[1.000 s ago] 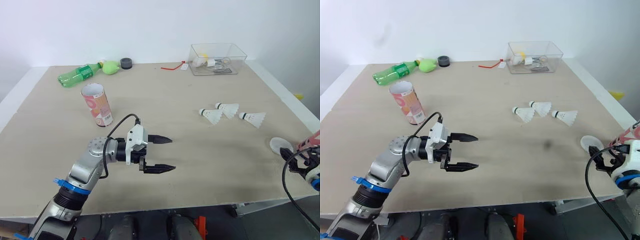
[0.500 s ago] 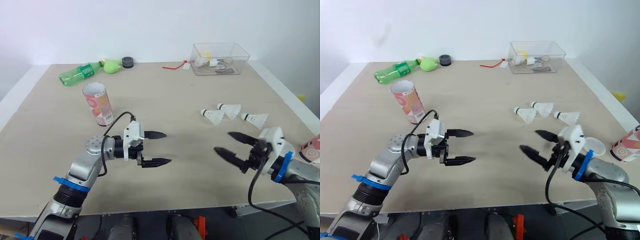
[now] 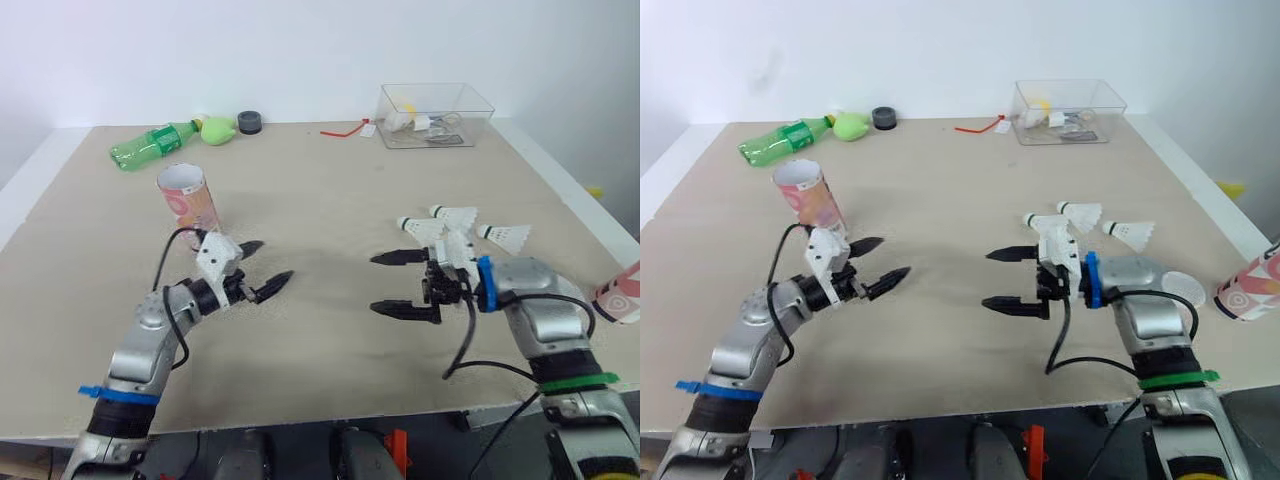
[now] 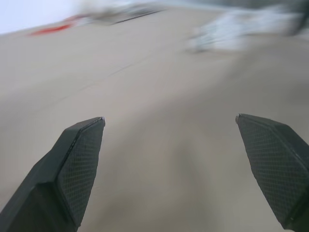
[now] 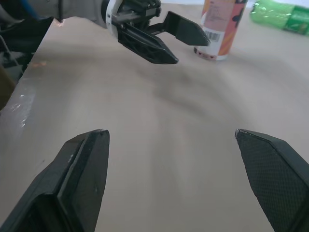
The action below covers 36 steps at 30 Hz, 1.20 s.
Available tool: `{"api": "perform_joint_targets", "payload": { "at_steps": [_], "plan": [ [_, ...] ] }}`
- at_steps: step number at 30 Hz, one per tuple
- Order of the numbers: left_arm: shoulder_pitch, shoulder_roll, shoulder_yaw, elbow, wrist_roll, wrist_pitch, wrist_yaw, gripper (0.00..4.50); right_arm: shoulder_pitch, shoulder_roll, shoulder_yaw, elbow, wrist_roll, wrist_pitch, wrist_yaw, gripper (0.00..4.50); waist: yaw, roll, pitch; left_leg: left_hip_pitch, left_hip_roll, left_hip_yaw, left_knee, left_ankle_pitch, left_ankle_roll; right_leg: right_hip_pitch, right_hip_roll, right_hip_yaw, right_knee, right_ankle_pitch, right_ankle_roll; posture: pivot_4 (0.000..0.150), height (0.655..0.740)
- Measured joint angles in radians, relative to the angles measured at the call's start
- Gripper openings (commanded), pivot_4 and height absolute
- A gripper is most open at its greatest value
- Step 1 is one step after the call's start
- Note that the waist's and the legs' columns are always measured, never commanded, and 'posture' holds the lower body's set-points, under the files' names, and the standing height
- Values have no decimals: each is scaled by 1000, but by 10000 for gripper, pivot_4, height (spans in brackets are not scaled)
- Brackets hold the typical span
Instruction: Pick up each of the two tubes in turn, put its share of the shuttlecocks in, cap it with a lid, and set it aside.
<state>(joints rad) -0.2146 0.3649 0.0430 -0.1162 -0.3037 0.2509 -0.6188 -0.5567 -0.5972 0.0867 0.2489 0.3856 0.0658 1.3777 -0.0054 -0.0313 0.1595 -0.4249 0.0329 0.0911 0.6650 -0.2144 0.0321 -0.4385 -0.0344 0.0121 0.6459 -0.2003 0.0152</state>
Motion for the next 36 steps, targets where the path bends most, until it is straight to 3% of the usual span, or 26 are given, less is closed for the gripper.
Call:
{"api": "perform_joint_targets", "payload": {
  "at_steps": [5,12,21,36],
  "plan": [
    [122,-50,58,-115,39,32,189,45000,-74,97,16,84,-18,3,-52,44586,10,-1,0,0,-1,1,0,-1,-2,0,-5,-2,0,0,0,1500,7400],
    [161,-77,110,-138,66,53,312,45000,-108,188,7,126,-2,55,-125,44586,13,-1,0,-1,-2,1,0,0,-2,0,-7,-9,0,-1,-5,1500,7400],
    [-8,-32,157,104,62,52,322,45000,-123,216,7,141,-58,14,-193,44586,12,-1,0,-1,-1,1,0,0,-2,0,-6,-10,1,1,-2,1500,7400],
    [-268,11,147,548,91,-85,196,45000,-115,187,-11,134,-87,2,-251,44586,12,-1,0,-2,-2,0,0,0,-2,-1,-6,-11,0,1,-2,1500,7400]
  ]
}}
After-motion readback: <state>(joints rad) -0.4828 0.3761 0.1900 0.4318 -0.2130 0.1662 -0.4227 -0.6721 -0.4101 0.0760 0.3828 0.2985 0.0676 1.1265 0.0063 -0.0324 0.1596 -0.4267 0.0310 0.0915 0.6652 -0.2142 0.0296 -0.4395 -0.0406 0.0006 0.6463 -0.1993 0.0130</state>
